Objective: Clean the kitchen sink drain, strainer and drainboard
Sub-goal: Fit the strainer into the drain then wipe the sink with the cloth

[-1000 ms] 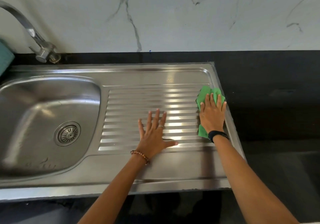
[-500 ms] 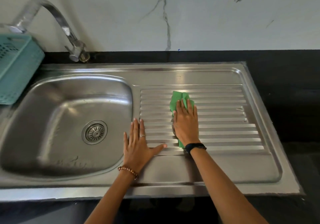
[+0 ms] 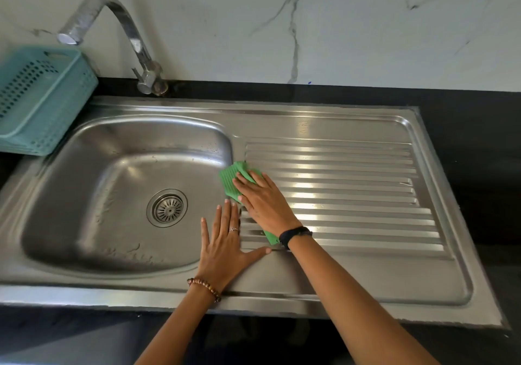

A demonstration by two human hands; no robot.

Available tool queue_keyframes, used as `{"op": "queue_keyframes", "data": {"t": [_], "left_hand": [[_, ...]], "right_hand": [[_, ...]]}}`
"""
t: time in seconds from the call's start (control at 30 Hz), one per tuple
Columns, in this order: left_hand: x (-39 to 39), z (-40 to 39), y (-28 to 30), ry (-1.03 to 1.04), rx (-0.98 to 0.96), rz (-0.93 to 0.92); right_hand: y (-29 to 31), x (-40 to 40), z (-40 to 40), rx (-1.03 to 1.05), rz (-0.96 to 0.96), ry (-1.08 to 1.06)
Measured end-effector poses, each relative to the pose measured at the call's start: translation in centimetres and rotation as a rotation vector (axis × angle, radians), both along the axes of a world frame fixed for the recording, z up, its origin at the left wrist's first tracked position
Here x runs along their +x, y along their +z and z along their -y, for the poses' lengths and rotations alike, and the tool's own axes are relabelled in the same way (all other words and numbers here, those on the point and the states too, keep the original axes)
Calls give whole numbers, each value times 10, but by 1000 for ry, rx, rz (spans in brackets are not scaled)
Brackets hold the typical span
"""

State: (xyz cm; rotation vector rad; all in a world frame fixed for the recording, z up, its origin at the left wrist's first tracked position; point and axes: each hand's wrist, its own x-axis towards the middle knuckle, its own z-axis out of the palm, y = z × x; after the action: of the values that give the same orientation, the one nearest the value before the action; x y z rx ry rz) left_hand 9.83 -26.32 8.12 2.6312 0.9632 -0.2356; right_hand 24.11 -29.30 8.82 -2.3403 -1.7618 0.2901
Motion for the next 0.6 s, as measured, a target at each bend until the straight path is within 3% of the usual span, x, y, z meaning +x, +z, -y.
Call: {"op": "queue_keyframes", "data": {"t": [0.4, 0.6], "left_hand": [[96, 114, 6, -197, -49, 82], [130, 150, -2, -288, -8, -21]], "right_hand": [[1, 85, 141, -86, 105, -423], [1, 143, 214, -138, 155, -595]]}}
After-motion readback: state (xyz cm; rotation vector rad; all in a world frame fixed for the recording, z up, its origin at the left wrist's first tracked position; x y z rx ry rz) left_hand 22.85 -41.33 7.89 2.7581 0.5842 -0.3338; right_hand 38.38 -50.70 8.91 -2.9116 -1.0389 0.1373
